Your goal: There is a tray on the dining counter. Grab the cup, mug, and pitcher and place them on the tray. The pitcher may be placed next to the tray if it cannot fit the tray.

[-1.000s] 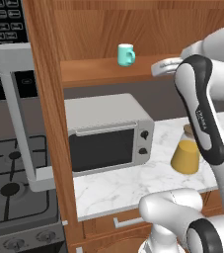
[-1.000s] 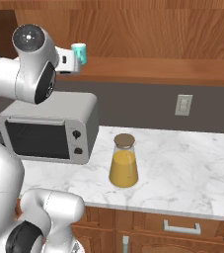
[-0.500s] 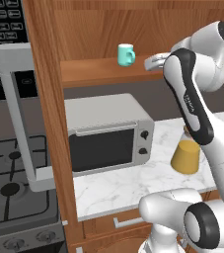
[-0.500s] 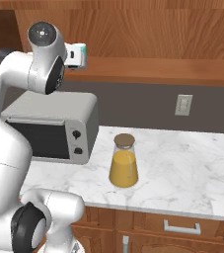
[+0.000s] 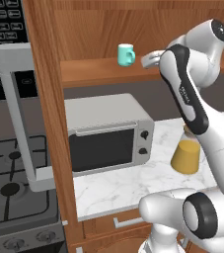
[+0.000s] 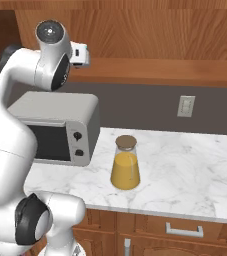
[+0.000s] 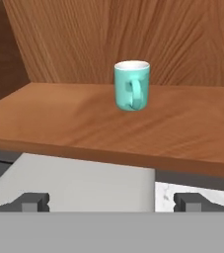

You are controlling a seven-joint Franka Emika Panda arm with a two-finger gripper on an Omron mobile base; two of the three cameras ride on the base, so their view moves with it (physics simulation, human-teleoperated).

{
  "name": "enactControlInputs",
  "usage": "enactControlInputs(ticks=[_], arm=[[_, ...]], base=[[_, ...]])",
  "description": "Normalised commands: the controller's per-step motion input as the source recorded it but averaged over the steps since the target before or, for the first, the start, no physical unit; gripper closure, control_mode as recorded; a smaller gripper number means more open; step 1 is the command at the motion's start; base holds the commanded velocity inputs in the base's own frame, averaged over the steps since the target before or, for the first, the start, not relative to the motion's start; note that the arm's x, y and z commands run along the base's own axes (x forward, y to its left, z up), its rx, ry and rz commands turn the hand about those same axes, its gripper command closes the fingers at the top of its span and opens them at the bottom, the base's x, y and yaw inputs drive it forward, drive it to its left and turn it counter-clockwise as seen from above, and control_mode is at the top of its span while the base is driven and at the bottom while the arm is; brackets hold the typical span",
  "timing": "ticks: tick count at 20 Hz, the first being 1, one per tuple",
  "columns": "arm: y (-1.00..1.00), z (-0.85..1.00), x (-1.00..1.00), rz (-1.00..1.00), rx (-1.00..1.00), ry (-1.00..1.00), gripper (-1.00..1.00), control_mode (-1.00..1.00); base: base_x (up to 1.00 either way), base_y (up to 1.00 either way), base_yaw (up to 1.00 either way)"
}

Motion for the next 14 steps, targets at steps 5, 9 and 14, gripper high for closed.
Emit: enactControlInputs(ticks=[5,9,14], arm=[[0.0,0.0,0.41,0.0,0.0,0.0,-1.0,-1.0],[0.02,0.0,0.44,0.0,0.0,0.0,-1.0,-1.0],[0.07,0.0,0.47,0.0,0.0,0.0,-1.0,-1.0]], base=[[0.0,0.0,0.0],[0.0,0.0,0.0],[0.0,0.0,0.0]])
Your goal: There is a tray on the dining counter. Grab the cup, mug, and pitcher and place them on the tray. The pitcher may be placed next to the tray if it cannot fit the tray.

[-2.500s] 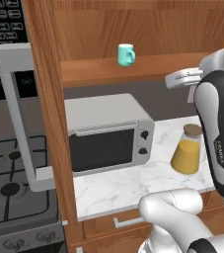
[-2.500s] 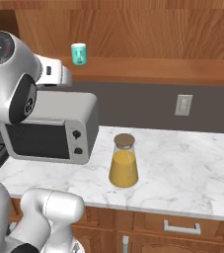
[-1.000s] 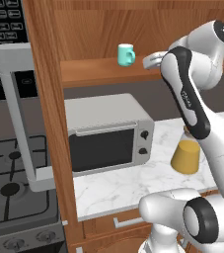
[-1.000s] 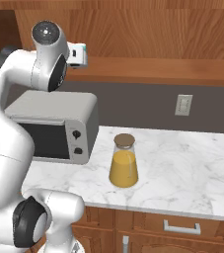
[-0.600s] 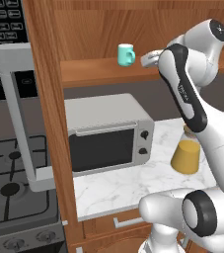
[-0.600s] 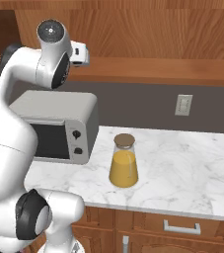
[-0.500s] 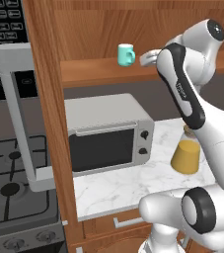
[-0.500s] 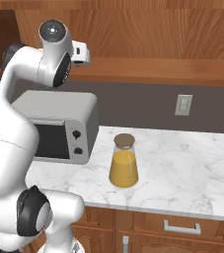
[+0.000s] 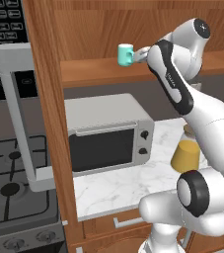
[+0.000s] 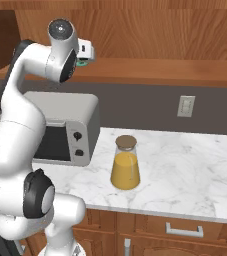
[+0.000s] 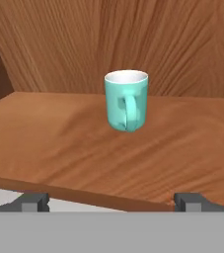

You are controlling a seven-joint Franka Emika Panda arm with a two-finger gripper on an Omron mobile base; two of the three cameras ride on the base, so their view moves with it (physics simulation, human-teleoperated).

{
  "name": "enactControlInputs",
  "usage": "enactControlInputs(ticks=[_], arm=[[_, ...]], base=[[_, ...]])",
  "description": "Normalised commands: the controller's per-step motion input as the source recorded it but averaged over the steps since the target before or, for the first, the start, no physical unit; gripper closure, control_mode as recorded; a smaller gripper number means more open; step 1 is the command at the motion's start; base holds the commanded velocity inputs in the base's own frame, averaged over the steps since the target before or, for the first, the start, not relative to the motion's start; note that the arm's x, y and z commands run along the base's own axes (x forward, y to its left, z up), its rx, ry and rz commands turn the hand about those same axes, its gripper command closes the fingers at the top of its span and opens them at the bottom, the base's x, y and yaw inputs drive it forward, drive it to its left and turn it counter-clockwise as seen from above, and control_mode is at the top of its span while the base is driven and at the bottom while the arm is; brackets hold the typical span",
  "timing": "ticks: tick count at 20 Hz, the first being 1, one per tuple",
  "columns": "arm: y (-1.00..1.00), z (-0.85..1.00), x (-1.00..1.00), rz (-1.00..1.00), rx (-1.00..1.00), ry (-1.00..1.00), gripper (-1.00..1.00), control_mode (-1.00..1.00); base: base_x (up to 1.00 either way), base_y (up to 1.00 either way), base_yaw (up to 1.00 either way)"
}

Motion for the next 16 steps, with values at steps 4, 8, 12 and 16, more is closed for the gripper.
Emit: enactControlInputs(ticks=[4,8,12,16], arm=[[0.02,0.0,0.47,0.0,0.0,0.0,-1.0,-1.0],[0.0,-0.01,0.41,0.0,0.0,0.0,-1.0,-1.0],[0.01,-0.03,0.38,0.0,0.0,0.0,-1.0,-1.0],[0.01,-0.03,0.3,0.0,0.0,0.0,-1.0,-1.0]], base=[[0.0,0.0,0.0],[0.0,0.0,0.0],[0.0,0.0,0.0],[0.0,0.0,0.0]])
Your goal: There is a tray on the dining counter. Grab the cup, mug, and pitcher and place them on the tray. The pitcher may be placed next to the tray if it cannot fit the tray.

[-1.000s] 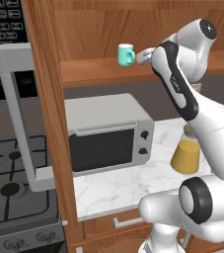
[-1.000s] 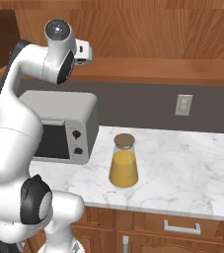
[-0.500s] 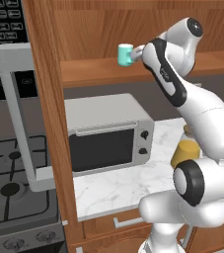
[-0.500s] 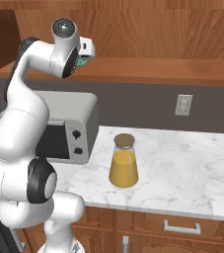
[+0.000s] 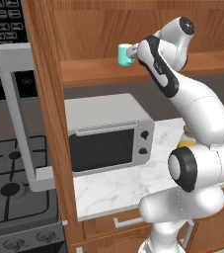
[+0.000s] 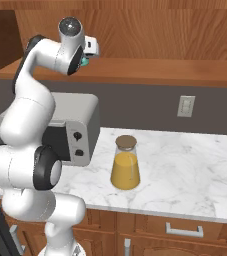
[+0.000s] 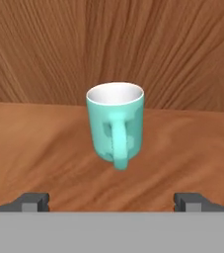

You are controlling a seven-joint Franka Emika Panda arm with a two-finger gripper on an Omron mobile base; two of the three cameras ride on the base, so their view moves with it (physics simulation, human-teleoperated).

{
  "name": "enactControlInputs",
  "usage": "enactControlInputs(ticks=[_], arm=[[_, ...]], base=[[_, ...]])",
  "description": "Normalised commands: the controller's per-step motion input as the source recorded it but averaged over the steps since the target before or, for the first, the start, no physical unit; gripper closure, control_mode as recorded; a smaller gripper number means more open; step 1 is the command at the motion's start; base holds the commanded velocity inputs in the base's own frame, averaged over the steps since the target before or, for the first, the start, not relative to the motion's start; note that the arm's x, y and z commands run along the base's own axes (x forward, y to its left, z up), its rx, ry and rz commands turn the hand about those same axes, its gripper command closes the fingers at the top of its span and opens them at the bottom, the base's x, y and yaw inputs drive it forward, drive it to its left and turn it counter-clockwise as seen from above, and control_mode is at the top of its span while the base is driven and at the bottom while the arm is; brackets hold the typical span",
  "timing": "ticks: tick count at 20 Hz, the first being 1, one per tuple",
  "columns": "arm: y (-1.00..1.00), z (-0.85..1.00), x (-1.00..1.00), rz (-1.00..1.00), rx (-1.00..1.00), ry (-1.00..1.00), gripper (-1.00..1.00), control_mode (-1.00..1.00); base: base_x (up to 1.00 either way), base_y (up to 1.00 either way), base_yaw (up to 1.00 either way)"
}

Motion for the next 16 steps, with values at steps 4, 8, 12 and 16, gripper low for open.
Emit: enactControlInputs(ticks=[4,8,12,16], arm=[[0.0,-0.06,0.28,0.0,0.0,0.0,-1.0,-1.0],[0.1,-0.13,0.31,0.0,0.0,0.0,-1.0,-1.0],[0.06,-0.08,0.3,0.0,0.0,0.0,-1.0,-1.0],[0.01,-0.01,0.29,0.0,0.0,0.0,-1.0,-1.0]], base=[[0.0,0.0,0.0],[0.0,0.0,0.0],[0.0,0.0,0.0],[0.0,0.0,0.0]])
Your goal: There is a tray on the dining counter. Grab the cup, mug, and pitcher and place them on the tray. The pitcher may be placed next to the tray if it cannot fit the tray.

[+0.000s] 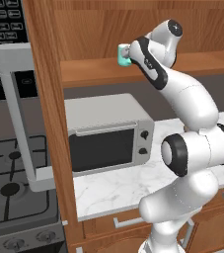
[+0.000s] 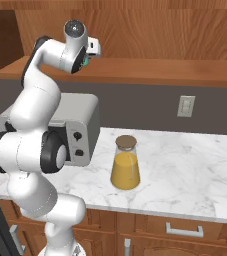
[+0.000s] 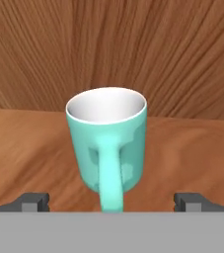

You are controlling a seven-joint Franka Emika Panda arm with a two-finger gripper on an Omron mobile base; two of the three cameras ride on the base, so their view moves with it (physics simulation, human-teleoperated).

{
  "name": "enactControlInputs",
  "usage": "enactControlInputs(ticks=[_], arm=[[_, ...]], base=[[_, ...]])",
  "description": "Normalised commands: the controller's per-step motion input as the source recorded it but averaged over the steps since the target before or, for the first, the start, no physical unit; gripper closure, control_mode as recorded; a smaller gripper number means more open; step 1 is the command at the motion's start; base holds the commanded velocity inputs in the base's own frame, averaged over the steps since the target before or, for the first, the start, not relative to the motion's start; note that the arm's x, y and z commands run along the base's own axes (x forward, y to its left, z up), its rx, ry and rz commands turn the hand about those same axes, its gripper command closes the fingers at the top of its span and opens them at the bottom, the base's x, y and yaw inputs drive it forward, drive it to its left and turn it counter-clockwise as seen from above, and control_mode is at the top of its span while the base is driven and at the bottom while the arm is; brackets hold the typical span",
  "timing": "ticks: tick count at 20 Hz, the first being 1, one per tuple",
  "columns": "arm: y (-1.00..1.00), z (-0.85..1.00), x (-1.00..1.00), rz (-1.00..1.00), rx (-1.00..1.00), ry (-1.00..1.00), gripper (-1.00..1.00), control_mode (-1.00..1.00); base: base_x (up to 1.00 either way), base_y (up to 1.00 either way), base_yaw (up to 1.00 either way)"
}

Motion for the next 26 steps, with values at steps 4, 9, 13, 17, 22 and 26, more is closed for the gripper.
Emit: enactControlInputs(ticks=[4,9,13,17,22,26], arm=[[0.01,0.0,0.29,0.0,0.0,0.01,-1.0,-1.0],[0.01,0.0,0.15,0.0,0.0,0.0,-1.0,-1.0],[0.0,0.0,0.01,0.0,0.0,0.0,-1.0,-1.0],[0.0,0.0,0.0,0.0,0.0,0.0,-1.0,-1.0],[0.0,0.0,0.0,0.0,0.0,0.0,1.0,-1.0],[0.0,0.0,0.0,0.0,0.0,0.0,1.0,-1.0]], base=[[0.0,0.0,0.0],[0.0,0.0,0.0],[0.0,0.0,0.0],[0.0,0.0,0.0],[0.0,0.0,0.0],[0.0,0.0,0.0]])
